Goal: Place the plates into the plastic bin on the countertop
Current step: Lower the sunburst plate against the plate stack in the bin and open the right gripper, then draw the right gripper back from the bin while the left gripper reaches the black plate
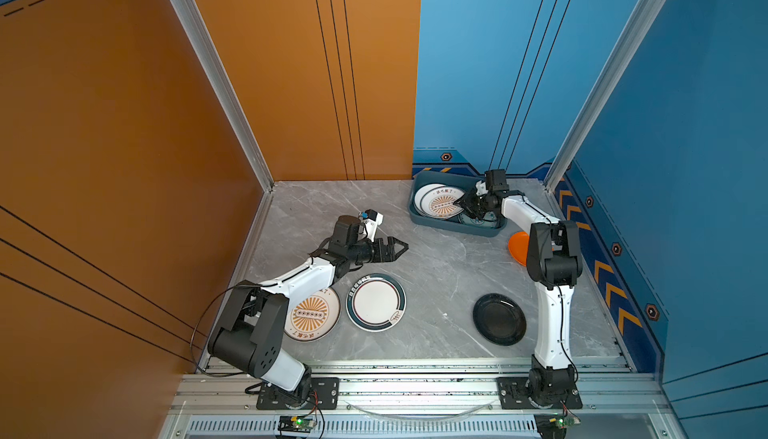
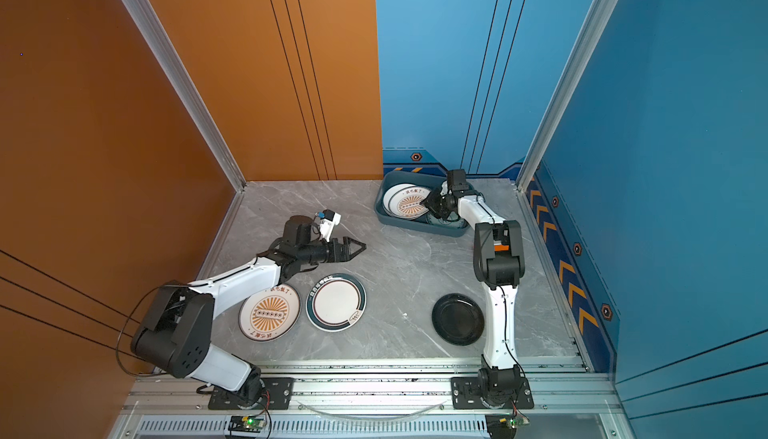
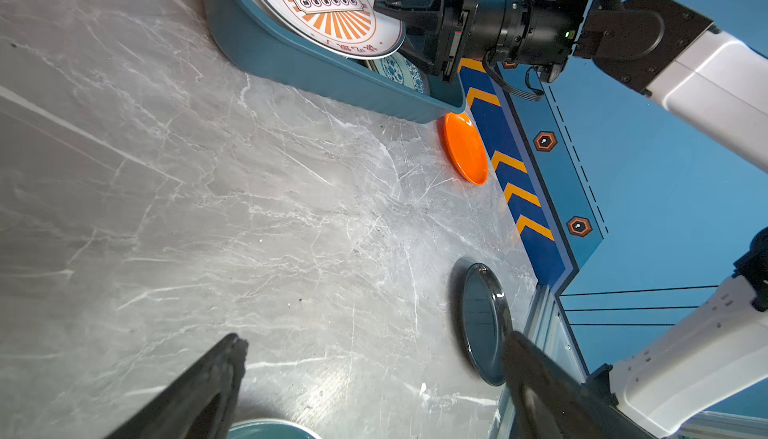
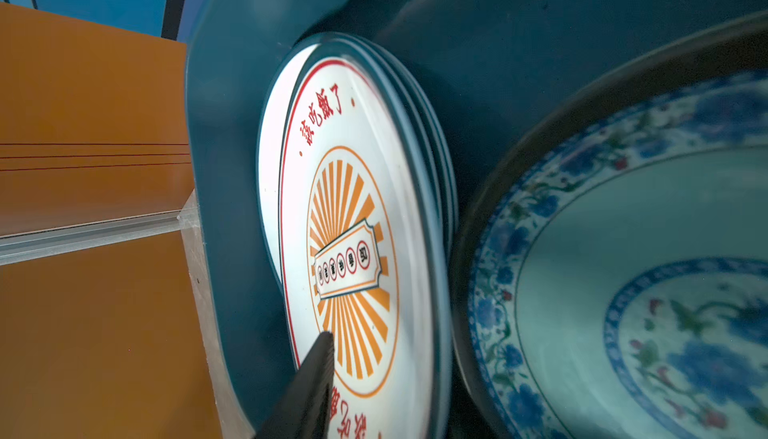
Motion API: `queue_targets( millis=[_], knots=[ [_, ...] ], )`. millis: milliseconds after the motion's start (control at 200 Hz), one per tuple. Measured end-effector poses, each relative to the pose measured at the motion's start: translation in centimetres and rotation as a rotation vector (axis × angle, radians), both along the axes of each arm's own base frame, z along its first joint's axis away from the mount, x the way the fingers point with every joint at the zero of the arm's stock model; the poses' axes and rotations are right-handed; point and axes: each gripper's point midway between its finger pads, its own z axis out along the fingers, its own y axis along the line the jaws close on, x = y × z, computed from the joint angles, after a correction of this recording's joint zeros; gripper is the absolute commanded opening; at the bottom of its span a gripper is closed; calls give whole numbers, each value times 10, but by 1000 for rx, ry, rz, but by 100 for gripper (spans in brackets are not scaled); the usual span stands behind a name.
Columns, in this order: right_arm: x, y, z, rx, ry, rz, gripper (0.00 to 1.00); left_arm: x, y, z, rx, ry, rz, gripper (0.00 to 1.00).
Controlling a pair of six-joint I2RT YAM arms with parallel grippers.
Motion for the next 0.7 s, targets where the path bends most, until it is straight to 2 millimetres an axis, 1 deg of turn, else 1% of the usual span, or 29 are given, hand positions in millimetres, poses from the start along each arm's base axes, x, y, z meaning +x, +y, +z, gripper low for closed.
queue_targets(
  millis=[135, 386, 516, 701],
  knots=[
    [-1, -5, -4, -30, 6, -4, 40, 0, 0, 0, 0, 0, 0, 98],
    [-10, -15, -16, -109, 38, 5, 41, 0, 0, 0, 0, 0, 0, 98],
    [-12, -17, -19, -128, 45, 10, 41, 0, 0, 0, 0, 0, -1, 98],
    [-13, -14, -19, -135, 43, 16, 41, 0, 0, -1, 2, 3, -1, 98]
  ],
)
